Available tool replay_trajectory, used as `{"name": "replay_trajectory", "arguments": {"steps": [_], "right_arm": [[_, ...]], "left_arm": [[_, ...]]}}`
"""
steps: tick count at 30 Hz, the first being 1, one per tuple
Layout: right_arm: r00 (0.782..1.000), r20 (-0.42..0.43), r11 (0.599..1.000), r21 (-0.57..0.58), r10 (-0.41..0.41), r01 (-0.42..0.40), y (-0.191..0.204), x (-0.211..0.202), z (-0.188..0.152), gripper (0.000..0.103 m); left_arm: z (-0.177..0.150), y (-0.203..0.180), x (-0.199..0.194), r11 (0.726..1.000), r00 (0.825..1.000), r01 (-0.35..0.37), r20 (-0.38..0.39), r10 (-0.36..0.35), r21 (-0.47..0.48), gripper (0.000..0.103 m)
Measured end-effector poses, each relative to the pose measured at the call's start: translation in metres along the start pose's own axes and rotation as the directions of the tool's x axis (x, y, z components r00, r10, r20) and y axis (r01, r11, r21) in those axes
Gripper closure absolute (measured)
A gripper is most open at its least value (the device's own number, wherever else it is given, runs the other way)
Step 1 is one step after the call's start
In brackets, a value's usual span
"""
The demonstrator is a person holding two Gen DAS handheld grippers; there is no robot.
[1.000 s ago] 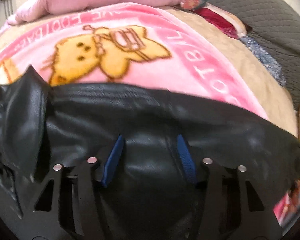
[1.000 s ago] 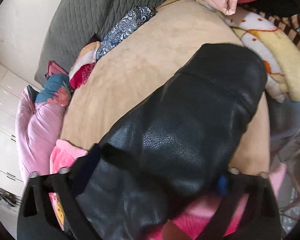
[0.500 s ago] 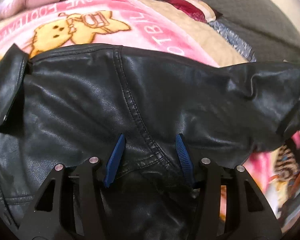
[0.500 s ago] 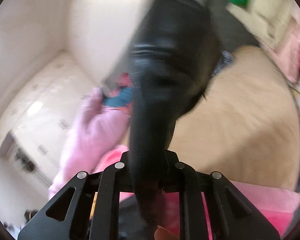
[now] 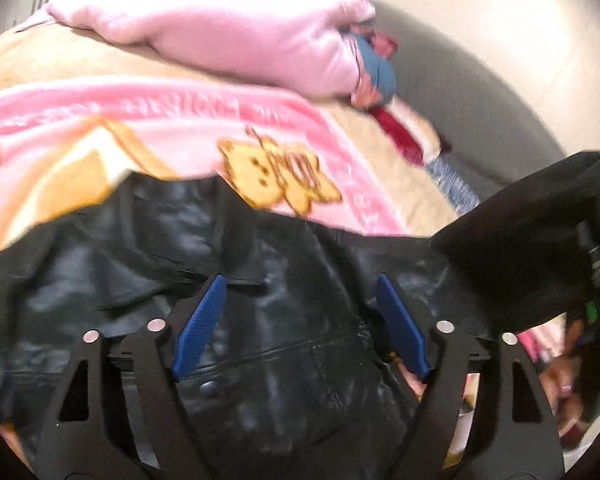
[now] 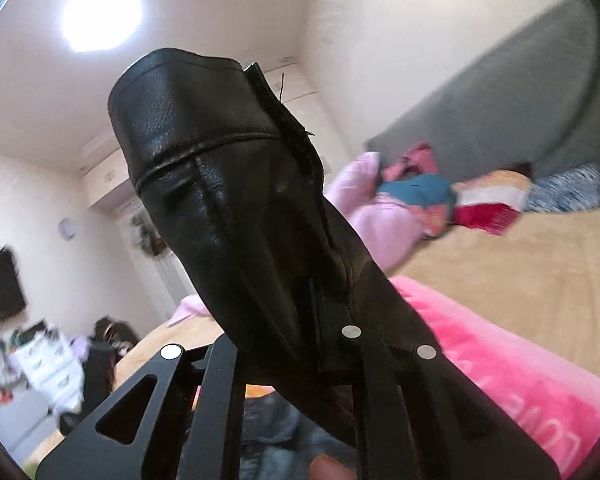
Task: Fold large clothes
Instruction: 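Lift the sleeve with the right tool and fold it across the jacket front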
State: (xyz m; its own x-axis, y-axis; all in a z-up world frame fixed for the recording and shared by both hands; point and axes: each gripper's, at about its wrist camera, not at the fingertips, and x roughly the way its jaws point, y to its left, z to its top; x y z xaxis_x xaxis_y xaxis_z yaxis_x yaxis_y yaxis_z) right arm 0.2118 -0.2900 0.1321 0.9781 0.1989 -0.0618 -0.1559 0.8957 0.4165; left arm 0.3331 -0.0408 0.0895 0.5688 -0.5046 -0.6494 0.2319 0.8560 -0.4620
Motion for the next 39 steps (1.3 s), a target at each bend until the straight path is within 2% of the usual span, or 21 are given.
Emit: {"name": "replay_trajectory", "arguments": {"steps": [4, 7, 12, 14, 17, 20, 22, 25, 30, 32, 33, 35, 36, 37, 38, 39], "right_arm": [[0.996, -0.051, 0.994, -0.082, 0.074, -0.078, 0.047, 0.019, -0.014, 0.093], [0.987, -0.111, 0.980, -0.149, 0.116, -0.132, 0.083, 0.032, -0.034, 0.093], [0.963, -0.219, 0.947, -0.243, 0.159, -0.212, 0.126, 0.055, -0.073, 0.093], [0.951, -0.261, 0.927, -0.288, 0.166, -0.241, 0.145, 0.059, -0.095, 0.093], [0.926, -0.333, 0.898, -0.332, 0.175, -0.289, 0.178, 0.063, -0.129, 0.093], [0.902, -0.397, 0.862, -0.384, 0.169, -0.331, 0.190, 0.071, -0.157, 0.093], [0.884, -0.440, 0.845, -0.404, 0.156, -0.350, 0.197, 0.077, -0.179, 0.093], [0.855, -0.504, 0.822, -0.430, 0.125, -0.374, 0.206, 0.080, -0.210, 0.093], [0.832, -0.554, 0.766, -0.525, 0.024, -0.371, 0.222, 0.082, -0.251, 0.092], [0.825, -0.565, 0.756, -0.540, 0.000, -0.370, 0.225, 0.084, -0.262, 0.091], [0.823, -0.568, 0.752, -0.548, -0.013, -0.366, 0.227, 0.085, -0.265, 0.089], [0.816, -0.578, 0.756, -0.548, -0.035, -0.356, 0.224, 0.089, -0.269, 0.073], [0.807, -0.589, 0.760, -0.547, -0.051, -0.351, 0.218, 0.094, -0.269, 0.047], [0.788, -0.611, 0.774, -0.533, -0.073, -0.342, 0.213, 0.099, -0.269, 0.031], [0.770, -0.634, 0.786, -0.513, -0.076, -0.345, 0.210, 0.101, -0.269, 0.027], [0.742, -0.666, 0.797, -0.487, -0.074, -0.358, 0.207, 0.102, -0.269, 0.021]], "left_arm": [[0.008, 0.029, -0.073, 0.999, 0.993, -0.017, 0.114, 0.021, -0.034, 0.025], [-0.004, 0.053, -0.124, 0.997, 0.982, 0.004, 0.190, 0.009, -0.072, 0.020], [-0.039, 0.091, -0.169, 0.990, 0.971, 0.051, 0.238, -0.019, -0.129, 0.013], [-0.051, 0.104, -0.174, 0.983, 0.968, 0.081, 0.247, -0.038, -0.165, 0.013], [-0.074, 0.135, -0.187, 0.952, 0.952, 0.145, 0.299, -0.060, -0.269, 0.013], [-0.089, 0.153, -0.199, 0.931, 0.939, 0.153, 0.344, -0.031, -0.332, 0.013], [-0.095, 0.159, -0.203, 0.925, 0.936, 0.146, 0.351, -0.015, -0.350, 0.012], [-0.100, 0.163, -0.194, 0.924, 0.947, 0.128, 0.321, -0.006, -0.359, 0.011], [-0.112, 0.178, -0.156, 0.905, 0.969, 0.128, 0.247, -0.026, -0.405, 0.011], [-0.117, 0.185, -0.140, 0.897, 0.976, 0.127, 0.216, -0.037, -0.423, 0.011], [-0.120, 0.189, -0.131, 0.887, 0.979, 0.126, 0.201, -0.038, -0.444, 0.011], [-0.125, 0.196, -0.116, 0.868, 0.982, 0.142, 0.181, -0.062, -0.475, 0.010], [-0.127, 0.199, -0.110, 0.863, 0.985, 0.131, 0.165, -0.057, -0.488, 0.010], [-0.128, 0.201, -0.102, 0.860, 0.989, 0.108, 0.139, -0.044, -0.499, 0.010], [-0.130, 0.204, -0.094, 0.858, 0.994, 0.079, 0.110, -0.027, -0.508, 0.010], [-0.135, 0.207, -0.083, 0.849, 0.998, 0.047, 0.068, -0.014, -0.526, 0.010]]}}
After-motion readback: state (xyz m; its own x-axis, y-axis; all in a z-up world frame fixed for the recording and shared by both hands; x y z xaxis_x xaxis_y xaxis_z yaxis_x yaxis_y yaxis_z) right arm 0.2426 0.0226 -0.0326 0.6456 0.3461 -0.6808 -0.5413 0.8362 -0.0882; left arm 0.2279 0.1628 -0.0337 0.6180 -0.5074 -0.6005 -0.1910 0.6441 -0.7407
